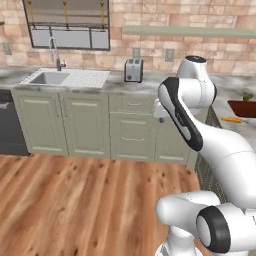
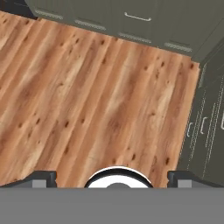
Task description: Place the two vegetables and bowl onto the tray for setting up a vegetable dip station.
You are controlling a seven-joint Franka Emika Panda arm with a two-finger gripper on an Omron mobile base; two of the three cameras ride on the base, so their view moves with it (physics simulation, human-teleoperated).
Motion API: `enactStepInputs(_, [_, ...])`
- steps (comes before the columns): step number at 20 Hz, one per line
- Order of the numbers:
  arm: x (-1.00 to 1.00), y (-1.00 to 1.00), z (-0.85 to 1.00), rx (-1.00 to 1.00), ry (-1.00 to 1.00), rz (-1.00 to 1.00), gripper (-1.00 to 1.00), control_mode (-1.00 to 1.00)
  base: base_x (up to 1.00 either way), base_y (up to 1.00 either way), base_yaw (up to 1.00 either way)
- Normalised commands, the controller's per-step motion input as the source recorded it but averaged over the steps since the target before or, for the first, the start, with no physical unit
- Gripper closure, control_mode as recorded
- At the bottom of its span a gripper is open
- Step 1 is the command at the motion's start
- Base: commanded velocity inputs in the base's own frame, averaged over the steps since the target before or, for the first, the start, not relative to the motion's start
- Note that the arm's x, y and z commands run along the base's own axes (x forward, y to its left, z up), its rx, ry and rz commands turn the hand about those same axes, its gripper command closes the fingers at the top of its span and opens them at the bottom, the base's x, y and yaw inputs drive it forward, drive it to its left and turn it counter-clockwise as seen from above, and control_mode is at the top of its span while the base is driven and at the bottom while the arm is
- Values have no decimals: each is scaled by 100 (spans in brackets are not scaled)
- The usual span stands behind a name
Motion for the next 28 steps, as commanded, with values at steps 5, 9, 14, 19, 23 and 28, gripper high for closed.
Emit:
enactStepInputs(5, [0, 0, 0, 0, 0, 0, -100, 100, 58, 27, -28])
enactStepInputs(9, [0, 0, 0, 0, 0, 0, -100, 100, 57, 27, -30])
enactStepInputs(14, [0, 0, 0, 0, 0, 0, -100, 100, 54, 27, -37])
enactStepInputs(19, [0, 0, 0, 0, 0, 0, -100, 100, 50, 29, -44])
enactStepInputs(23, [0, 0, 0, 0, 0, 0, -100, 100, 50, 30, -44])
enactStepInputs(28, [0, 0, 0, 0, 0, 0, -100, 100, 50, 30, -44])
